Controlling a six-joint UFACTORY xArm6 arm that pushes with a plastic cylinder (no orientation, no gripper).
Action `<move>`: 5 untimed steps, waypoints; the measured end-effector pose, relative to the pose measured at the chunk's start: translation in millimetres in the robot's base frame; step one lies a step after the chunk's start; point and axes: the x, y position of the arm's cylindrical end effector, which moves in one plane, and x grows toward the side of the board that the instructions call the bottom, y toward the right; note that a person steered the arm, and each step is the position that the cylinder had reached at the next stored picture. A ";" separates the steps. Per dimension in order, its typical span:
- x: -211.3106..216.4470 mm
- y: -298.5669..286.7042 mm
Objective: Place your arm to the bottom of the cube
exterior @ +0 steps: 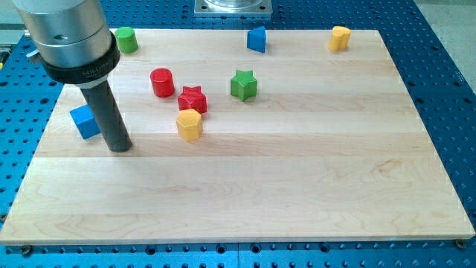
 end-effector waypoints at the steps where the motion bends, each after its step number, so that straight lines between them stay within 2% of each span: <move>1: 6.6 0.0; 3: 31.2 -0.3; 5: 40.9 -40.3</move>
